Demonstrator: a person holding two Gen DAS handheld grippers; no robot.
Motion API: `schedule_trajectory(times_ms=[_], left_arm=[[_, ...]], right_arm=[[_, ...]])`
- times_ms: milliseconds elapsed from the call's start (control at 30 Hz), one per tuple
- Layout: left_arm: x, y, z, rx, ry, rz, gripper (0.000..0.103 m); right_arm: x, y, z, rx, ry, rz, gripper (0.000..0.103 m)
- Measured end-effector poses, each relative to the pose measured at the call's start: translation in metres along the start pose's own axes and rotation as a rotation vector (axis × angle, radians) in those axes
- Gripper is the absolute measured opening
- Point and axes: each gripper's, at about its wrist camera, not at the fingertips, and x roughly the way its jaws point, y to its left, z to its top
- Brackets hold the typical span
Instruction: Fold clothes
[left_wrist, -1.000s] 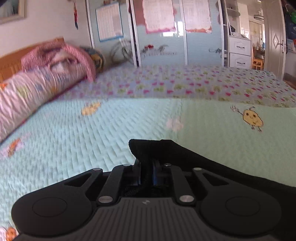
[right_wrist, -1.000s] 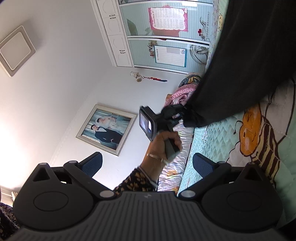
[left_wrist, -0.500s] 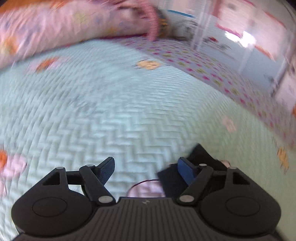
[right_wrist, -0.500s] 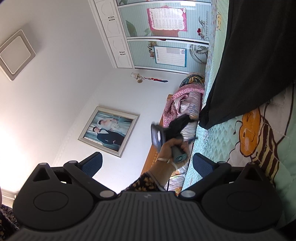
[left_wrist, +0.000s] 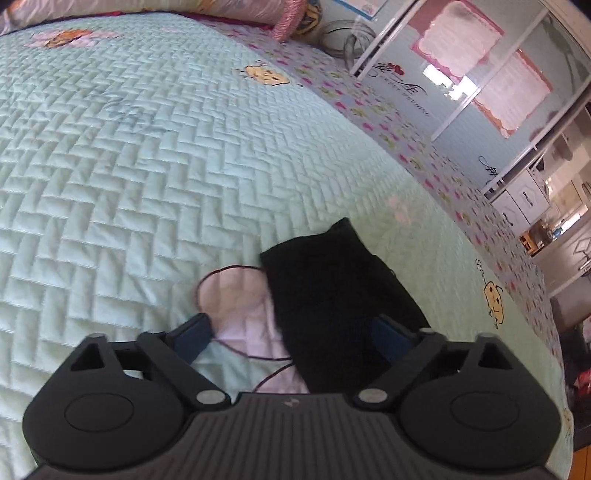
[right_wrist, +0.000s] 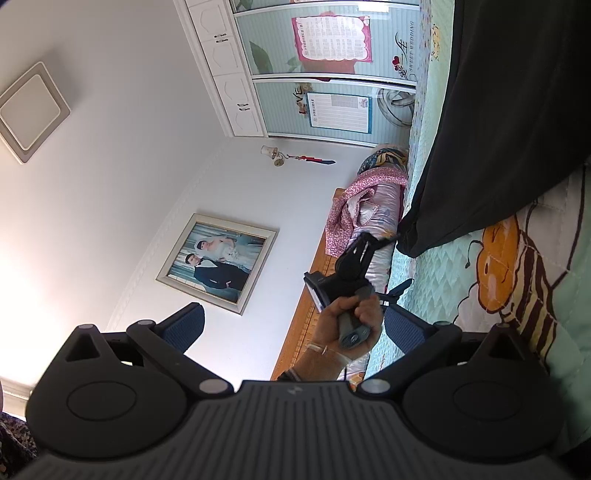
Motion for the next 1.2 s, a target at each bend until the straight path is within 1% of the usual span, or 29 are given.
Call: schedule_trajectory(times_ms=[33,67,100,133,233,433,500,633,700,767,800,867,900,933,1000,1067,1200], left_arm=[[0.002,-0.010,-0.004,0.043,0.004,-0.013,0.092],[0.006,-0.015,-0.005,0.050,0.015,-0.026,0.077],[0.011,-0.019,-0.006,0.051,0.026,-0.040,0.036],[0.016,-0.024,-0.007,0.053,0.037,-0.054,0.015],[0.027,-0.028,-0.006,0.075,0.014,-0.026,0.015],[0.027,-0.034,0.008,0.249,-0.055,0.086,0.015],[0.028,-0.033,0.011,0.280,-0.073,0.115,0.015],[0.032,-0.039,0.019,0.320,-0.092,0.148,0.015],[0.035,-0.038,0.016,0.338,-0.084,0.170,0.015],[0.042,-0.033,0.011,0.351,-0.064,0.193,0.021],[0.044,-0.030,0.007,0.356,-0.063,0.203,0.027],[0.044,-0.028,0.001,0.396,-0.089,0.207,0.033],[0.041,-0.028,-0.001,0.424,-0.099,0.214,0.041],[0.039,-0.028,-0.003,0.445,-0.108,0.229,0.054],[0.029,-0.024,-0.006,0.455,-0.132,0.261,0.068],[0.012,-0.011,-0.010,0.411,-0.144,0.250,0.069],[-0.039,0.024,-0.033,0.247,-0.056,0.168,0.069]], right_arm=[[0.000,0.000,0.000,0.001,0.000,0.000,0.103],[0.000,-0.001,0.000,0.001,-0.001,0.001,0.103],[0.000,-0.001,0.000,0.002,-0.002,0.002,0.103],[0.001,-0.001,0.000,0.001,-0.002,0.001,0.103],[0.000,-0.002,0.000,-0.001,-0.002,0.001,0.103],[0.000,0.000,-0.001,-0.022,0.009,-0.010,0.103],[0.000,0.002,-0.002,-0.037,0.017,-0.019,0.103],[0.002,0.003,-0.003,-0.054,0.029,-0.030,0.103],[0.000,0.002,-0.003,-0.051,0.029,-0.028,0.103],[0.000,0.002,-0.003,-0.045,0.027,-0.024,0.103],[0.000,0.002,-0.002,-0.042,0.025,-0.022,0.103],[0.001,0.004,-0.002,-0.048,0.030,-0.026,0.103],[0.001,0.005,-0.003,-0.055,0.037,-0.029,0.103],[0.002,0.006,-0.004,-0.062,0.046,-0.032,0.103],[0.005,0.008,-0.005,-0.074,0.068,-0.036,0.103],[0.008,0.010,-0.006,-0.083,0.087,-0.039,0.103],[0.009,0.013,-0.006,-0.090,0.102,-0.038,0.103]])
